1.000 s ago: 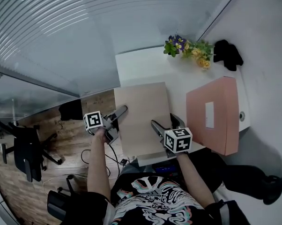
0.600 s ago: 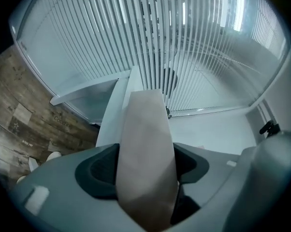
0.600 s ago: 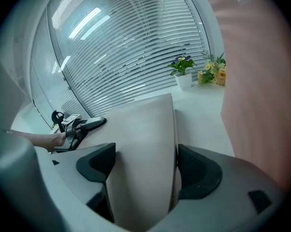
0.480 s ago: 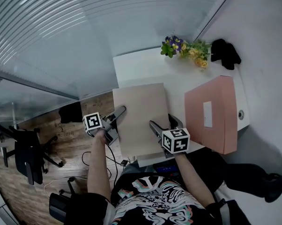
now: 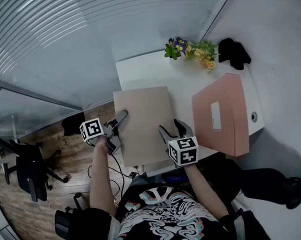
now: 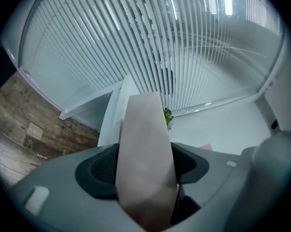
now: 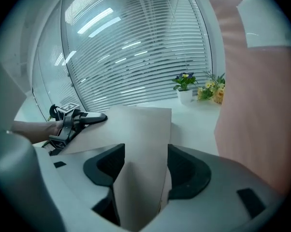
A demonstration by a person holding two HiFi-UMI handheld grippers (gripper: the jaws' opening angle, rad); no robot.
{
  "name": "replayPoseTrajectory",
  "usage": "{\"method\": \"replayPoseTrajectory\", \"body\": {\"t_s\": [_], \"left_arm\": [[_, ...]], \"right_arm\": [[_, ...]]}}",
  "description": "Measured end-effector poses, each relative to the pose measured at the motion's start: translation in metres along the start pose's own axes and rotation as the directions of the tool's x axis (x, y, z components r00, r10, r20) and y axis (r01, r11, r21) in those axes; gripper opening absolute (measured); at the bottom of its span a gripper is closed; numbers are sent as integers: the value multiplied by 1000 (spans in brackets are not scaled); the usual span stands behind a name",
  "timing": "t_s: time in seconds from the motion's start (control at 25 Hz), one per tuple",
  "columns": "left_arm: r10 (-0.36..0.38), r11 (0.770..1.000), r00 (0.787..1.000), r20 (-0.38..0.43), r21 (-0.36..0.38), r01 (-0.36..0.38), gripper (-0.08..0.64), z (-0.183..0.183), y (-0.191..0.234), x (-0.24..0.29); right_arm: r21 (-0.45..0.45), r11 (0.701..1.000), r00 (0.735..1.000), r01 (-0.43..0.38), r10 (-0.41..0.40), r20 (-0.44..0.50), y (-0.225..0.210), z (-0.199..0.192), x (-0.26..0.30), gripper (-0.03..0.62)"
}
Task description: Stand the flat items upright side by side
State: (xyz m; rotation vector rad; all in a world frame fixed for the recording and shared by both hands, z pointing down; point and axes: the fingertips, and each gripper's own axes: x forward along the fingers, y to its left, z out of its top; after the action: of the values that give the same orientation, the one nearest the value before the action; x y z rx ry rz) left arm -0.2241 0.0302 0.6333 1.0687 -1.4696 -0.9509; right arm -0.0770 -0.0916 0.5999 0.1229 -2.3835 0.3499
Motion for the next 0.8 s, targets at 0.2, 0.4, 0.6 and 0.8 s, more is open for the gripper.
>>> {"method": "replayPoseTrajectory", "body": {"t_s": [0.2,0.4,0.6,0.8], "left_arm": [[5,999,1000,31,49,-7,310,10,-25,-5],[-66,997,995,70,32,63,301,16,-52,-7],[-136,991,986,92,-5,137,302,16,-78,-9],[-180,982,974,139,-29,186,299,17,-95,-8]], "right_arm": [[84,979,983,-185,182,37,34,20,-10,295],[131,920,929,-369,362,75,74,42,-18,335],[130,889,899,-438,435,56,98,47,-17,351],[181,861,880,-474,472,59,103,50,-17,364]]}}
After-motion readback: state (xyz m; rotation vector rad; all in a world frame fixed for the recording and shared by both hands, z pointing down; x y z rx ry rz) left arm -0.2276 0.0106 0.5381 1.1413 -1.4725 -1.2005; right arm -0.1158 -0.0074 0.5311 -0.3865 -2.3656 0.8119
